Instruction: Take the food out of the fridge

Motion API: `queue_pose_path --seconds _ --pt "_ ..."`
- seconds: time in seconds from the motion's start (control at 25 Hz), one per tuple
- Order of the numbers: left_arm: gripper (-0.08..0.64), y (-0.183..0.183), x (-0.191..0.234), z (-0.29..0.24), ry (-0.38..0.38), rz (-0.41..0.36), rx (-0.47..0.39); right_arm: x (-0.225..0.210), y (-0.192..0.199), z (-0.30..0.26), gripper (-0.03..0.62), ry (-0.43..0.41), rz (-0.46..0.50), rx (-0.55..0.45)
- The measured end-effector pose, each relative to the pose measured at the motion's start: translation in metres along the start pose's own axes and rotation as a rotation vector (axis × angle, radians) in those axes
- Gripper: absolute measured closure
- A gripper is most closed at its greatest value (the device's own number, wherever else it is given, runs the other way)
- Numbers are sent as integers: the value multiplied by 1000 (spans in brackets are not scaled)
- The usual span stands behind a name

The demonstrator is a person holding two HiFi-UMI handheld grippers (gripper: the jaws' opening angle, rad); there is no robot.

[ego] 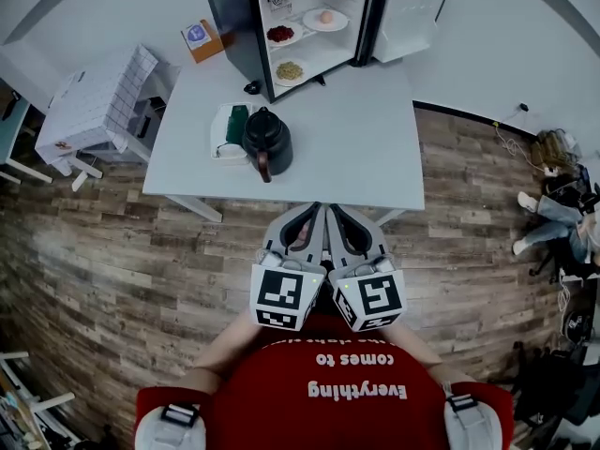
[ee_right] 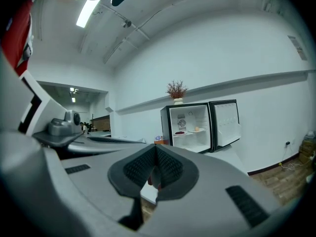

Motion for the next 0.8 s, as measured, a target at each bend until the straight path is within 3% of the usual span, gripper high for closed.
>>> queue_pose_path --seconds 0.24,0.44,0.8 --pt "558 -19 11 -64 -32 -7 -1 -54 -13 -43 580 -31 -1 -3" --pt "558 -26 18 -112 -36 42 13 -94 -18 -74 580 -63 -7 6" --pt "558 -27 37 -151 -104 97 42 -121 -17 -114 580 -127 -10 28"
Point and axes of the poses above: the fingertips, and each gripper's own axes: z backward along the fingers, x to its left, y out of its underside, the point moved 5 cm from there along z, backward along the fingers, and after that the axes turned 1 degree about -z, right-handed, at the moved point
